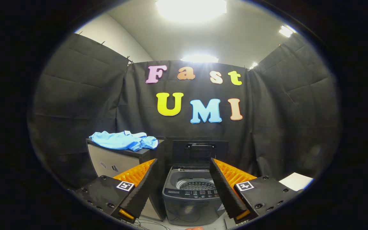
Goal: Put the clothes into the washing machine and then close the washing machine lid.
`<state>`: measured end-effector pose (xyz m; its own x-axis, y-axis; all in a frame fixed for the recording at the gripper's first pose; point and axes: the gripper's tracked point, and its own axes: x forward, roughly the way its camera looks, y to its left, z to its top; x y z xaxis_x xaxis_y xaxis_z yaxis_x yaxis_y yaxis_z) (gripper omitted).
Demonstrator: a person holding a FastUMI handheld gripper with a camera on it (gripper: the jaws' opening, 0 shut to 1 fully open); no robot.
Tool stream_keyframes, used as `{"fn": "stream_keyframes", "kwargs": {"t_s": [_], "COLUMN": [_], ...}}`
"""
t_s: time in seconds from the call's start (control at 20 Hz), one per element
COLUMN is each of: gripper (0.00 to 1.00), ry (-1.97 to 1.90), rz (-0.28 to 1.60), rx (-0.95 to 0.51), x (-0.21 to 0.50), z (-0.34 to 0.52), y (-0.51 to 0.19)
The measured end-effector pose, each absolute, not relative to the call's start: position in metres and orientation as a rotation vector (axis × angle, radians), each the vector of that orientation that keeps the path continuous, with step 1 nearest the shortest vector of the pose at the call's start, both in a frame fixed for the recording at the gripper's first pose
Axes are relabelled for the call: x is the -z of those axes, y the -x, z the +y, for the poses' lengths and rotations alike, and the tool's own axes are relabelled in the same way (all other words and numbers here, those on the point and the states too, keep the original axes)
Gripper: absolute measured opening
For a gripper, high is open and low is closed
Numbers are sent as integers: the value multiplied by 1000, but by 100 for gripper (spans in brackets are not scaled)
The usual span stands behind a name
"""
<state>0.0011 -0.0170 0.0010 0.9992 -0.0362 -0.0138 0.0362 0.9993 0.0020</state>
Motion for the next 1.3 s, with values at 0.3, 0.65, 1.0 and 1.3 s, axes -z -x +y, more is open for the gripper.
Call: {"fn": "stream_keyframes", "kwargs": {"t_s": [0.3,0.65,1.0,1.3], "gripper": [99,99,99,99], "ry": [-7,10,-4,-36], "rz": [16,26,74,170], "rx": [38,-22,-184,-253], "x": [-6,-15,-30,-42], "z": [-14,3,48,72], "y": [-7,-22,-64,-120]}}
